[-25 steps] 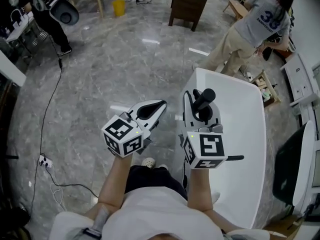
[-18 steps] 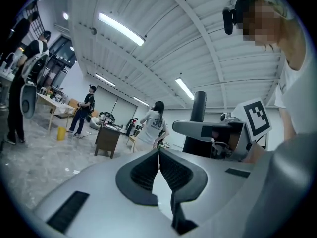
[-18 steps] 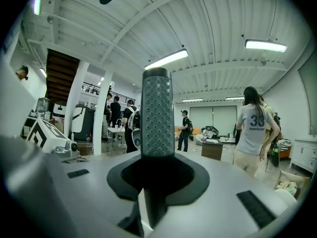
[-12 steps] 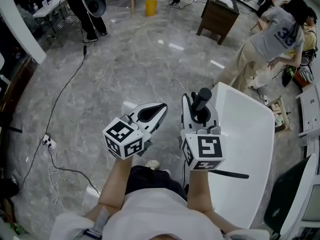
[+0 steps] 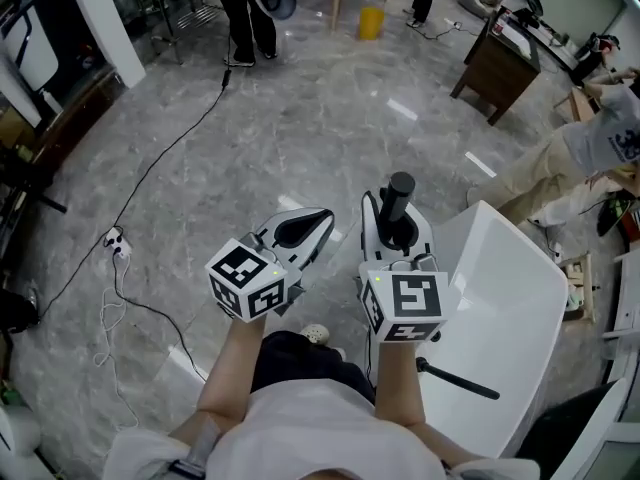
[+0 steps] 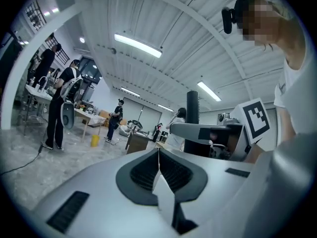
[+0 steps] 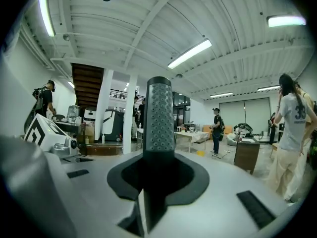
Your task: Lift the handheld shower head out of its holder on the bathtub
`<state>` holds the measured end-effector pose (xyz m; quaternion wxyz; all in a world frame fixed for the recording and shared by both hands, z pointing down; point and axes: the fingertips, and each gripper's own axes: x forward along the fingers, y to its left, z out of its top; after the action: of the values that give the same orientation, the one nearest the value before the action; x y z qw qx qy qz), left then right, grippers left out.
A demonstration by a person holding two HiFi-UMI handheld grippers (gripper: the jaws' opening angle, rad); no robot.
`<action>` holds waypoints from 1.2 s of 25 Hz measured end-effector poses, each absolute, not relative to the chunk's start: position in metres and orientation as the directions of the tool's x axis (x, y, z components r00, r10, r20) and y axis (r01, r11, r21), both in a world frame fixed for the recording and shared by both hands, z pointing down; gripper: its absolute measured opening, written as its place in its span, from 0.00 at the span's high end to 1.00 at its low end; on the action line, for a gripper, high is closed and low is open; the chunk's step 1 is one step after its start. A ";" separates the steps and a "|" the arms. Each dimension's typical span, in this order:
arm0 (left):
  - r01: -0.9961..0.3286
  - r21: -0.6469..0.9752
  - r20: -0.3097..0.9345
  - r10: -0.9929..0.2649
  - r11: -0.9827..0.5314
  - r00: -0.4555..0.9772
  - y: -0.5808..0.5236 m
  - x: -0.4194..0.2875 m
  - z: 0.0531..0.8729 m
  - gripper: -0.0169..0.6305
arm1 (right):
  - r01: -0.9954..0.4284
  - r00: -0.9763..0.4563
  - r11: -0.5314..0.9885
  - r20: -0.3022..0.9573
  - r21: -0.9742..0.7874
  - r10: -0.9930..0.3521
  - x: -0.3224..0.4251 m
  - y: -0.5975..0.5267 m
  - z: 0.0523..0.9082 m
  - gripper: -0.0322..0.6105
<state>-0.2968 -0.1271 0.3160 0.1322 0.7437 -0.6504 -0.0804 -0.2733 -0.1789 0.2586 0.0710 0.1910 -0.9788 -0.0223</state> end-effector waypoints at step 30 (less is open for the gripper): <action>-0.924 0.292 0.033 -0.968 0.249 -0.250 0.006 -0.420 0.309 0.95 | 0.090 -0.989 0.996 0.122 0.014 0.087 -0.413 -0.023 0.260 0.82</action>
<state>-0.4205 0.0060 0.3087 0.1032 0.6035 -0.7834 -0.1066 -0.4134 -0.0228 0.2596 0.0607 -0.0444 -0.9971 -0.0097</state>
